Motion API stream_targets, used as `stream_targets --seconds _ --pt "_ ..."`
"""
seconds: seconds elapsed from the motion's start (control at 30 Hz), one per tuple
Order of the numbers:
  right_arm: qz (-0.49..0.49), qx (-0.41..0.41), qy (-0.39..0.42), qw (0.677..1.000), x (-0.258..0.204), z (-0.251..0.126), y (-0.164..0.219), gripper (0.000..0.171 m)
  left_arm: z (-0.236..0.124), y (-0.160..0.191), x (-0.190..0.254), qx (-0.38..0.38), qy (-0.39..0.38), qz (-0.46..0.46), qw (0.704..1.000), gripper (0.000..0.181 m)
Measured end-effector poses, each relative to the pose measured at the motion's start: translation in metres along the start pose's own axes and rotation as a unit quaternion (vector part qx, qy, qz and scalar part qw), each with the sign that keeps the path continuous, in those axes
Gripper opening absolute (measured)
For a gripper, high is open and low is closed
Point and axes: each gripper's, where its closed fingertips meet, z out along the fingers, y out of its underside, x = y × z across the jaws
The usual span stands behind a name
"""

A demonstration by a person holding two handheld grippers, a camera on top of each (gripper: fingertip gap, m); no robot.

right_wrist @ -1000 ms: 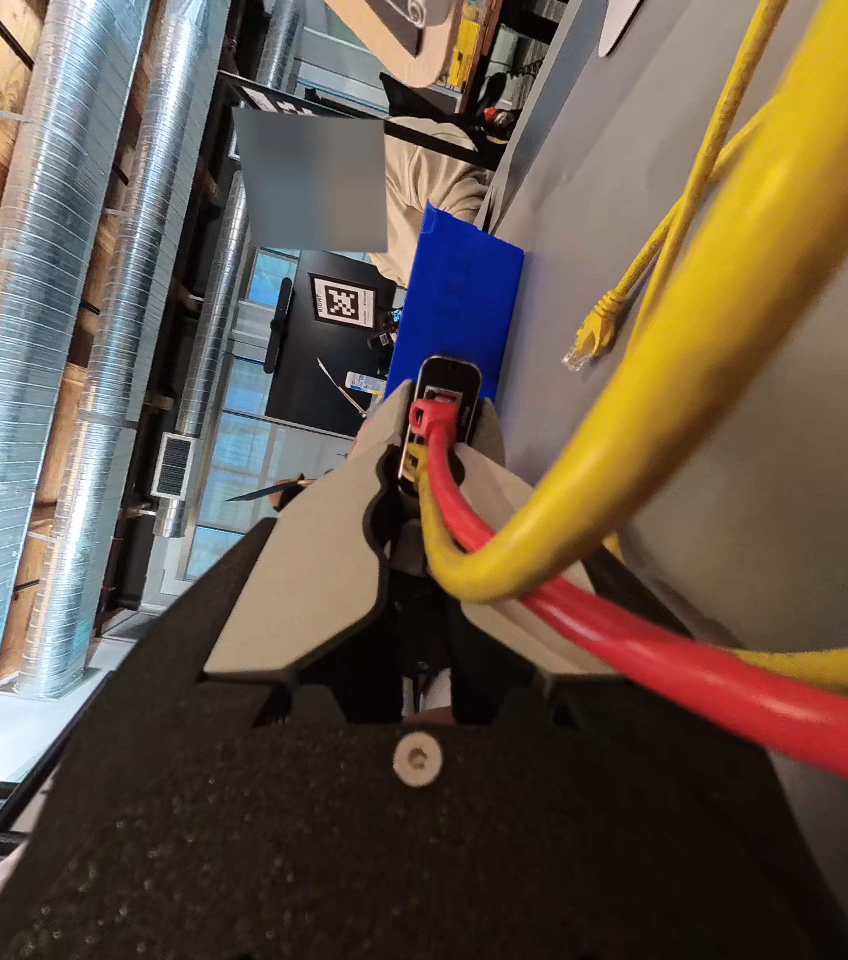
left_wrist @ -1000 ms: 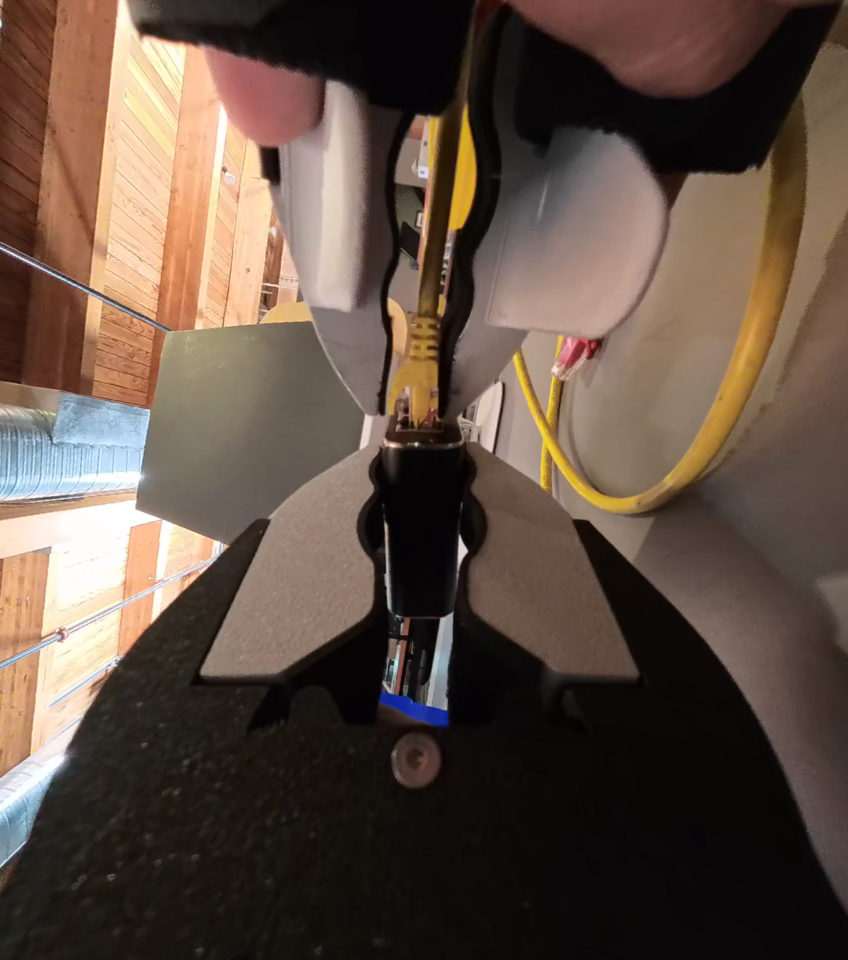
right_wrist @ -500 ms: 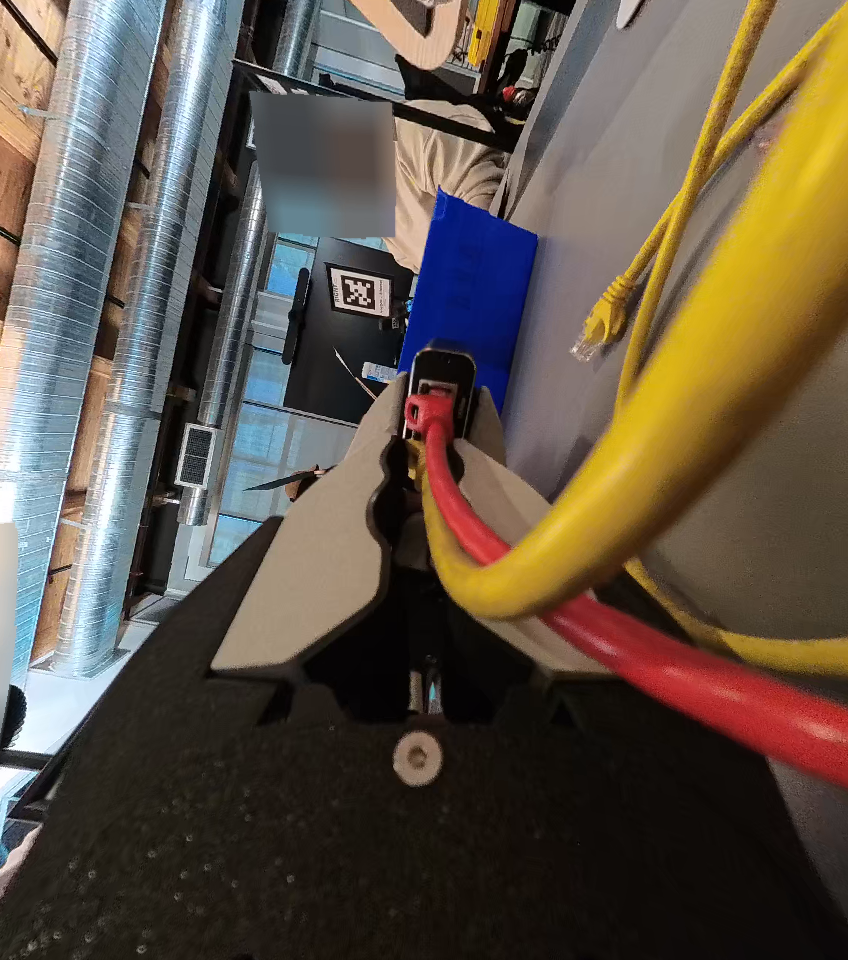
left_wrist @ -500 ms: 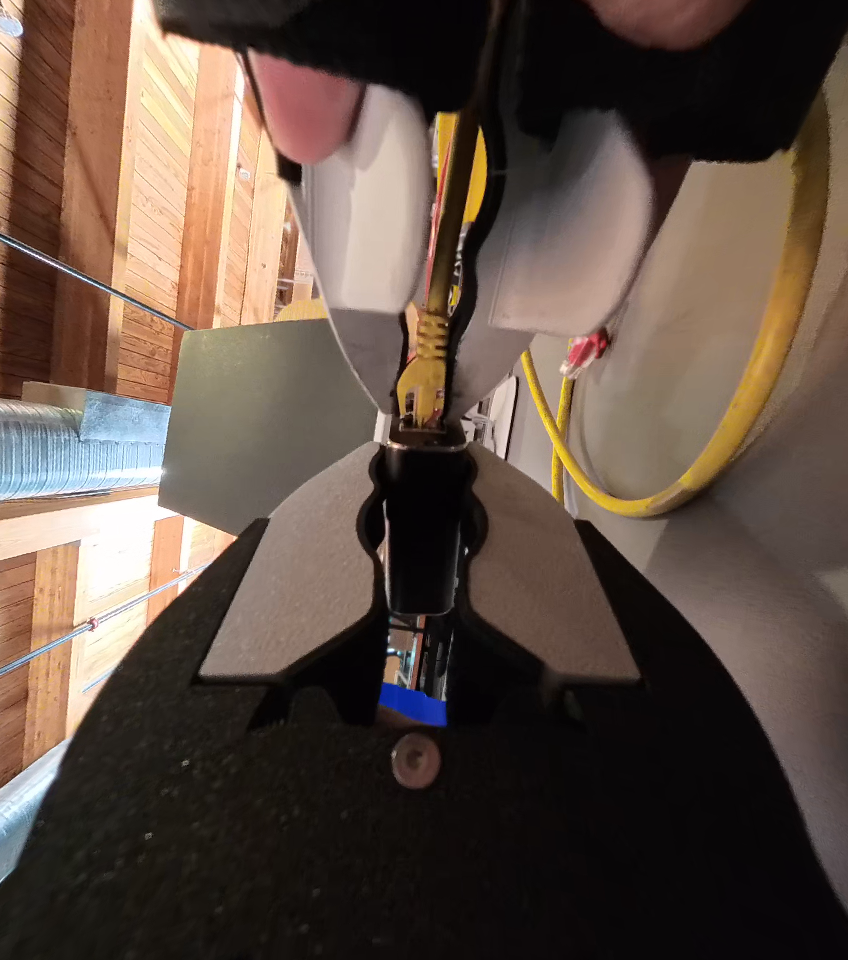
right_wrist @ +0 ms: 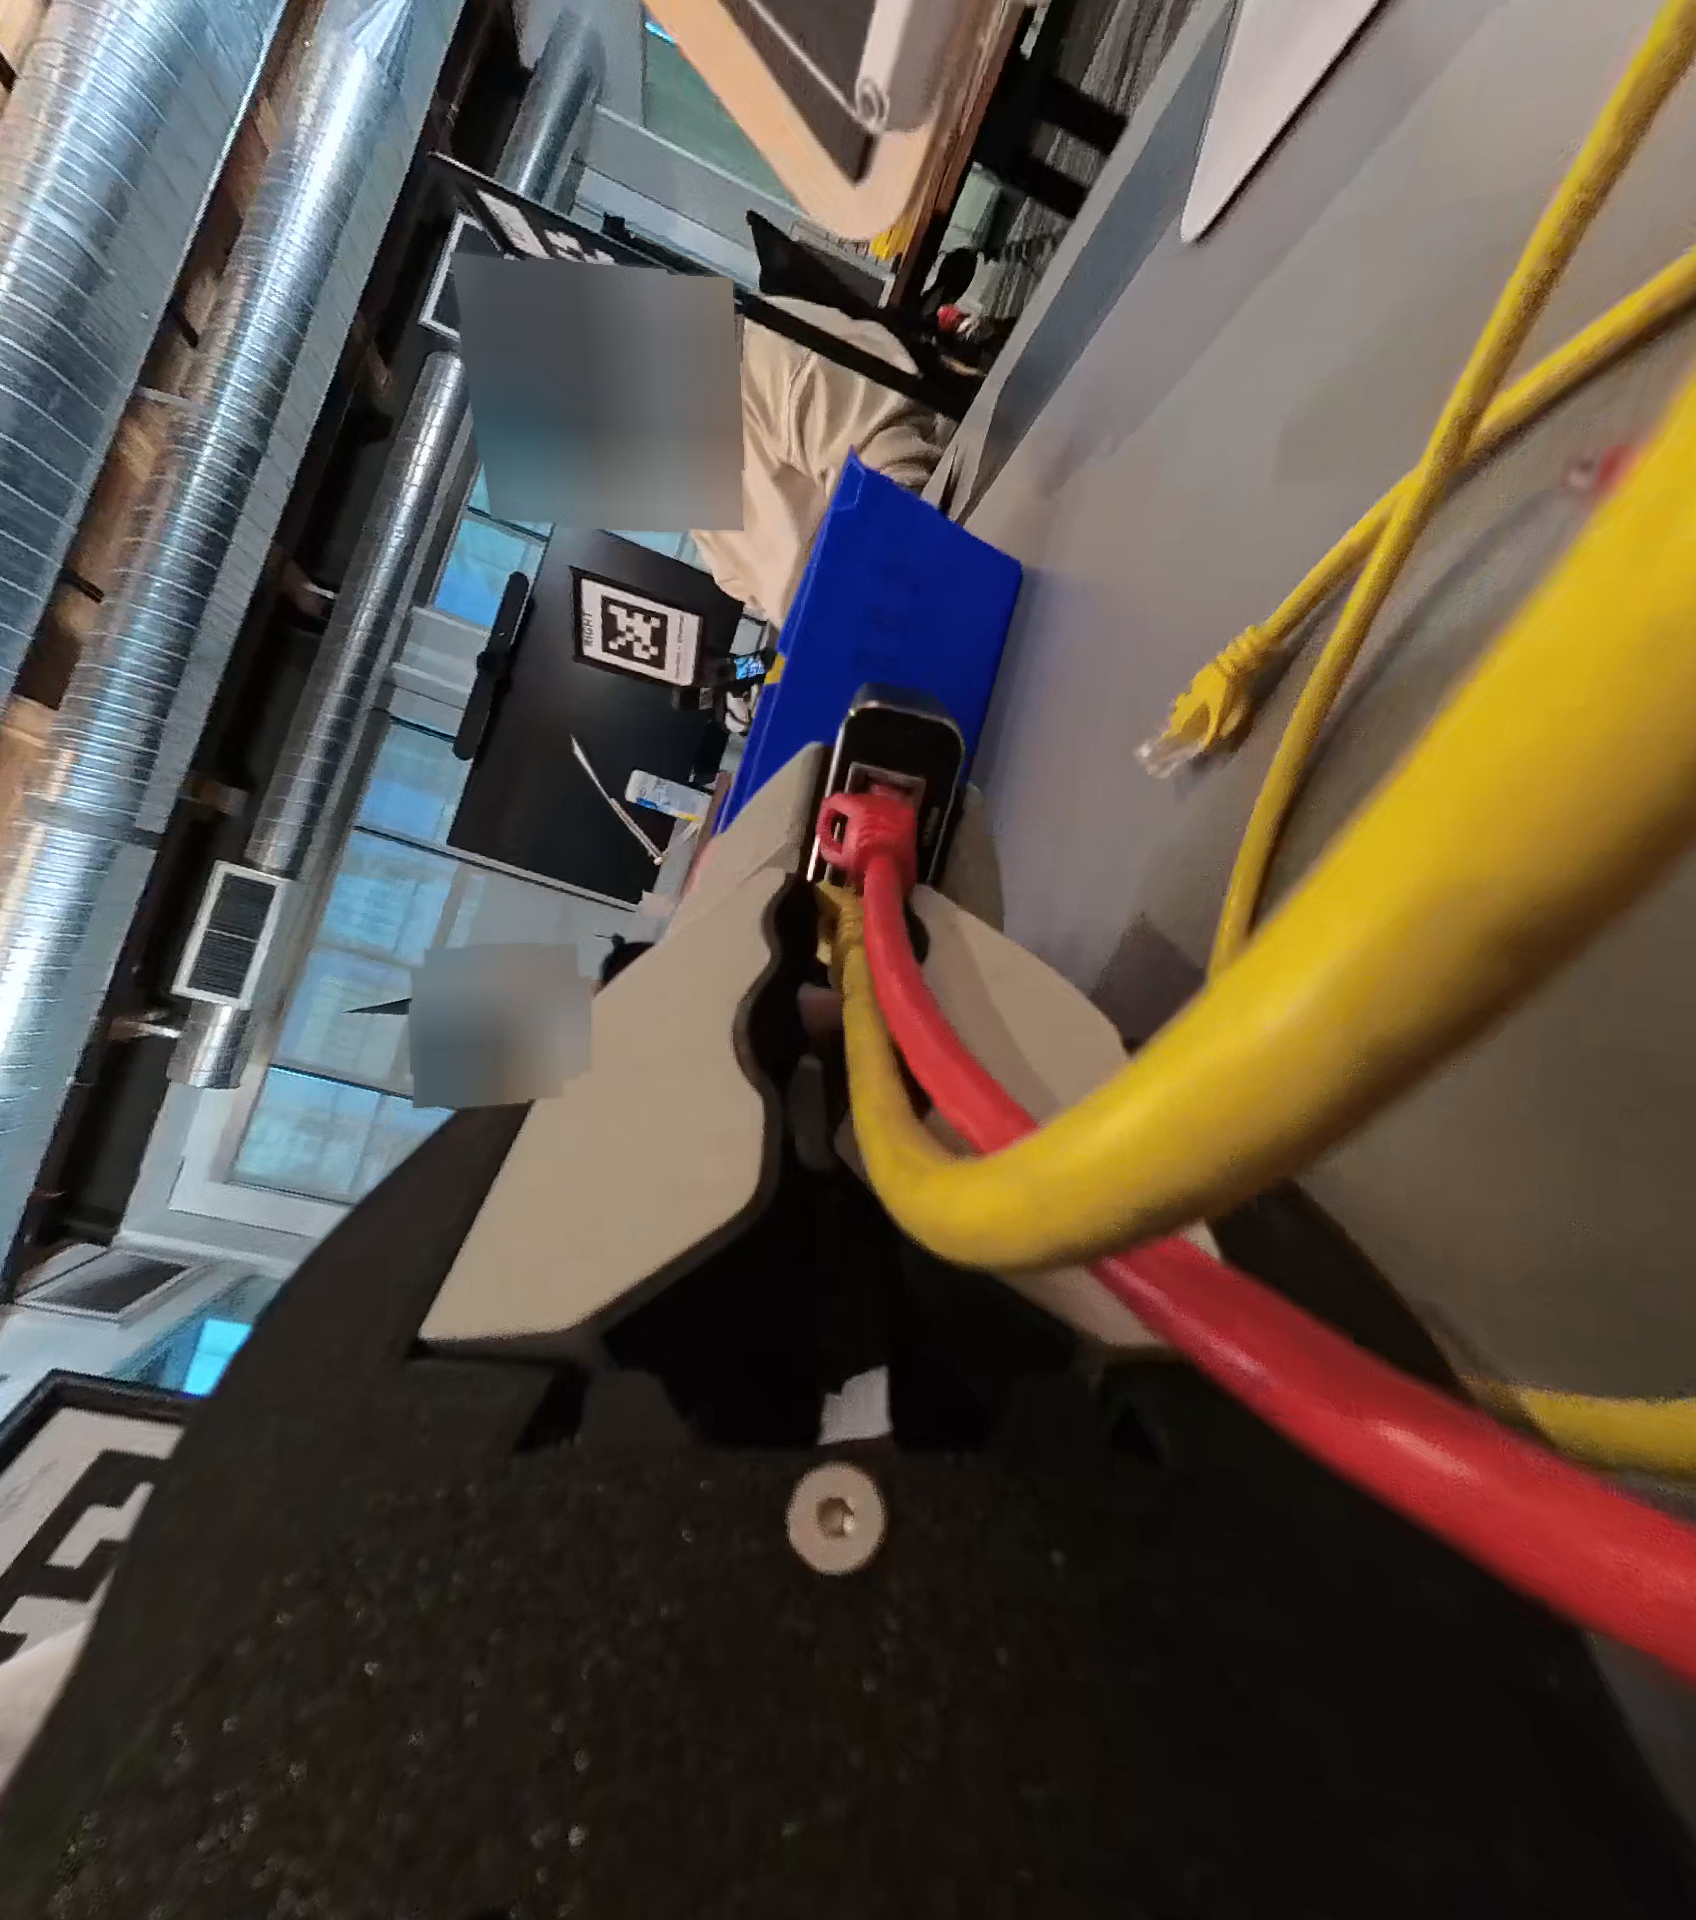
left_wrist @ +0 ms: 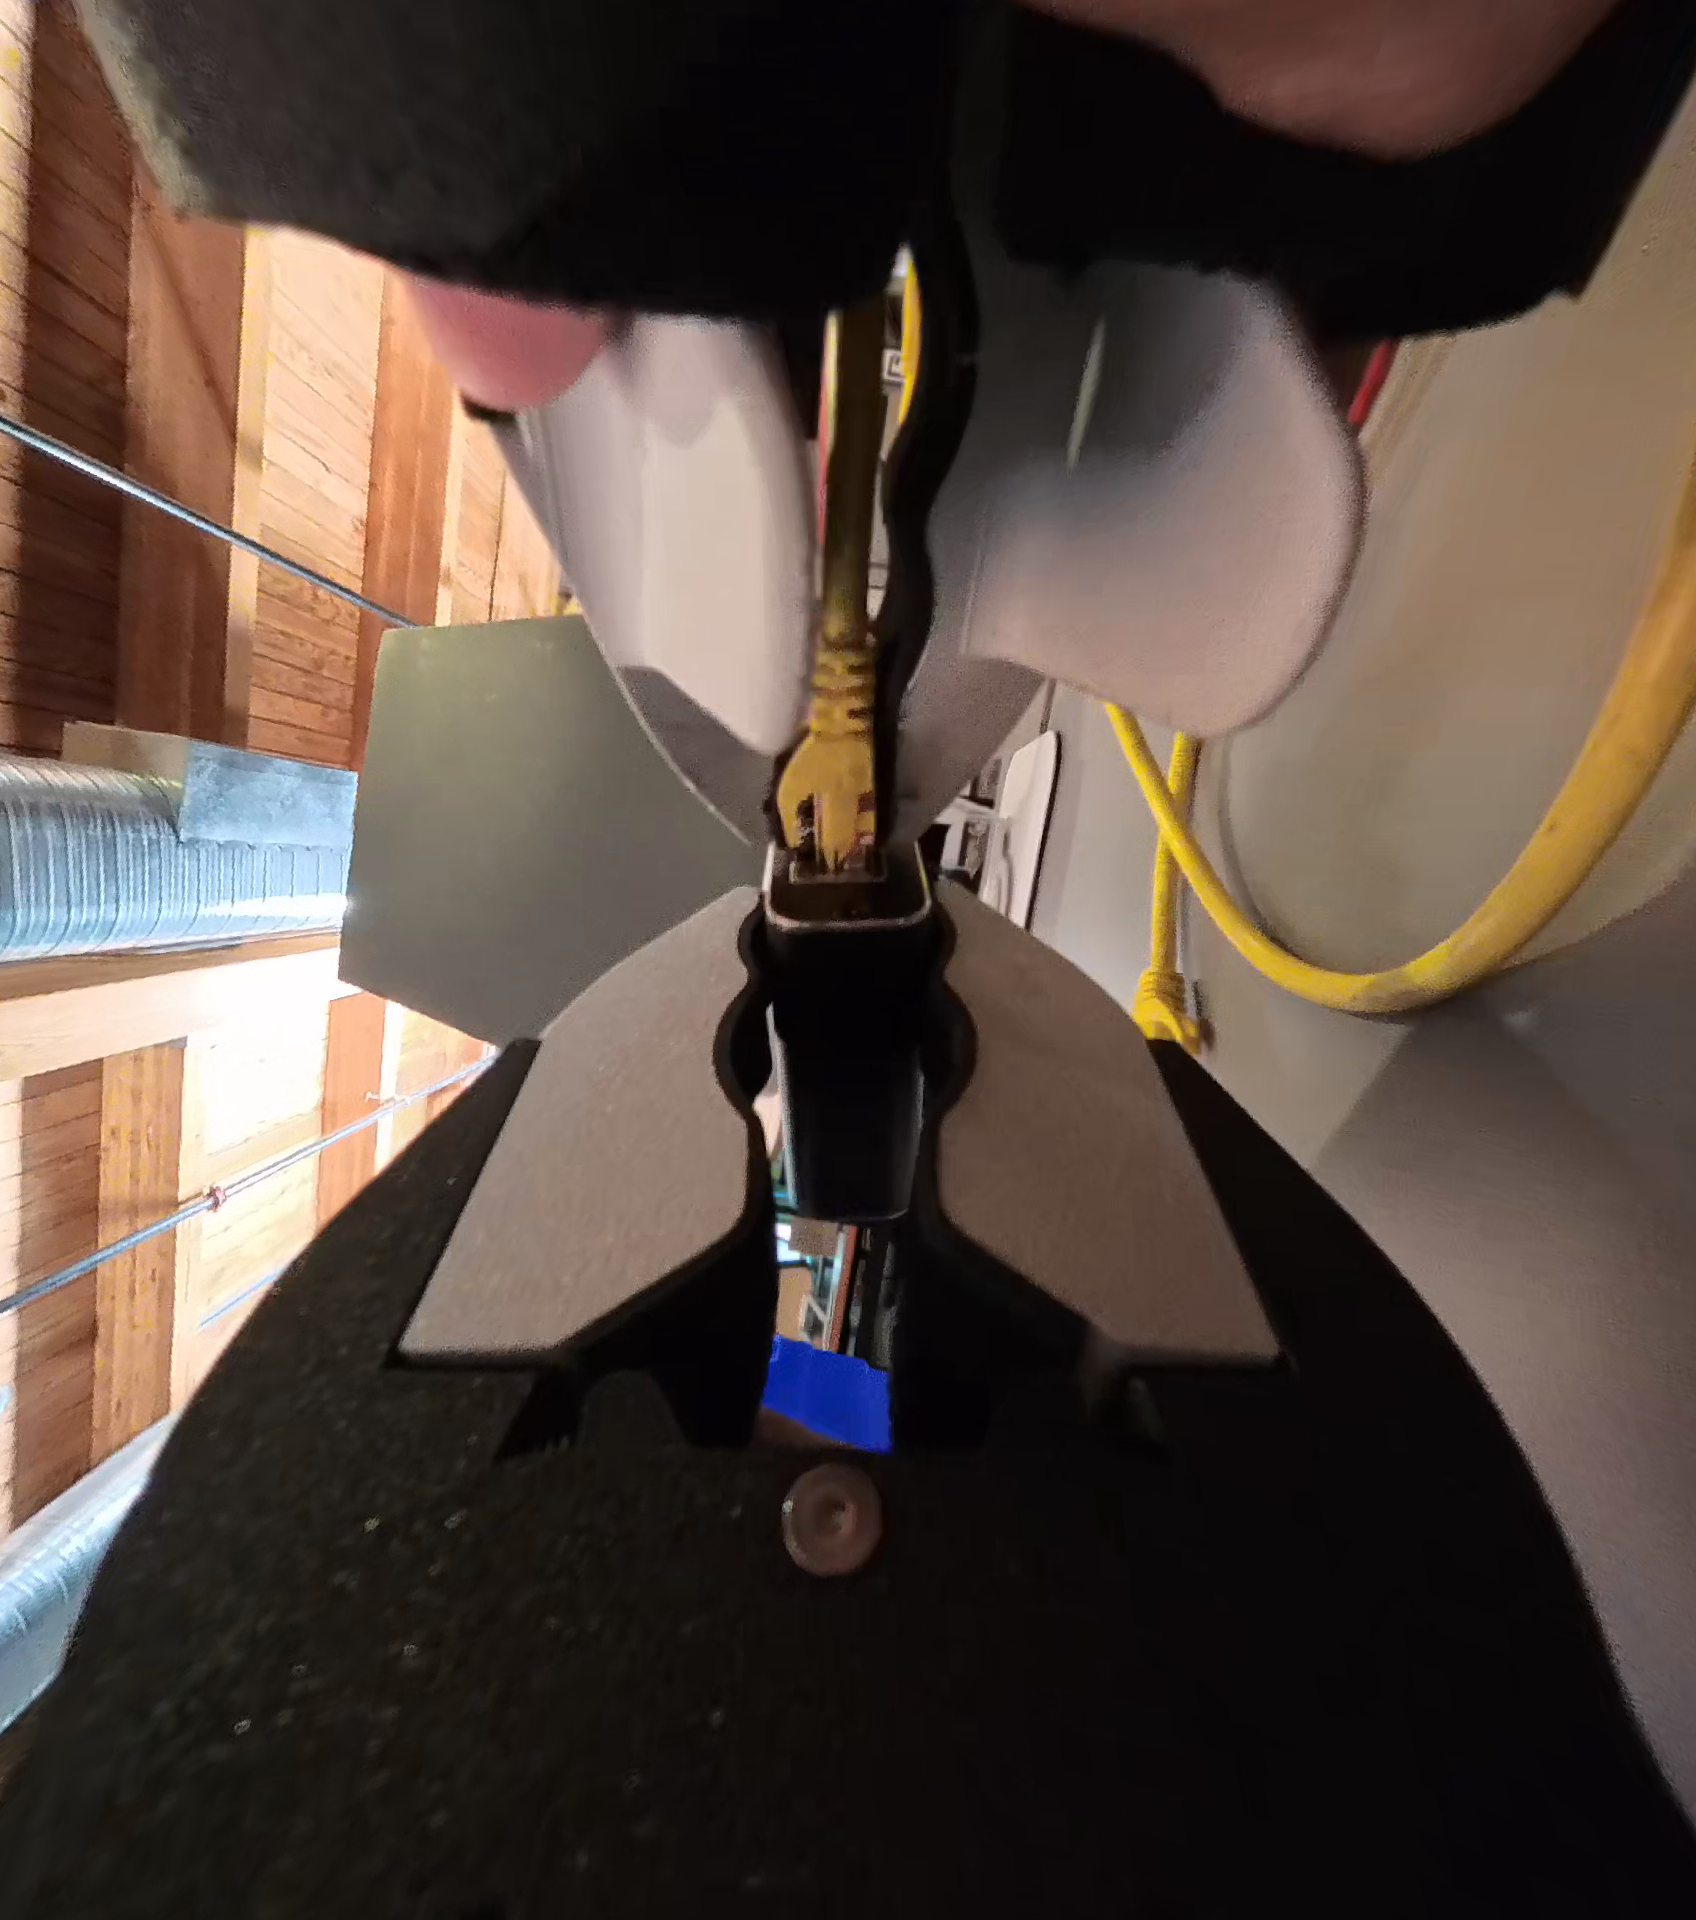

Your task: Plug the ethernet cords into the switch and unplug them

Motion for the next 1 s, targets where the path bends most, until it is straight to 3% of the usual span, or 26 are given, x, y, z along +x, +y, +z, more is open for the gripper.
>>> stream_targets --seconds 0.67,0.87,0.93,1.0 --pt "0.051 -0.025 -0.043 0.997 0.000 0.002 0.000 0.016 -0.002 0.001 0.001 0.001 0.000 0.012 1.000 0.024" --pt "-0.032 -0.045 -0.010 0.998 0.003 0.003 0.002 0.014 -0.002 0.001 0.005 0.005 0.017 -0.012 1.000 0.024" --pt "-0.075 -0.063 0.015 0.995 0.003 0.002 0.004 0.012 -0.003 -0.001 0.008 0.024 0.048 -0.059 0.997 0.034" --pt "-0.140 -0.092 0.053 0.984 0.007 0.002 0.007 0.015 -0.005 0.001 0.015 0.025 0.104 -0.128 0.986 0.055"
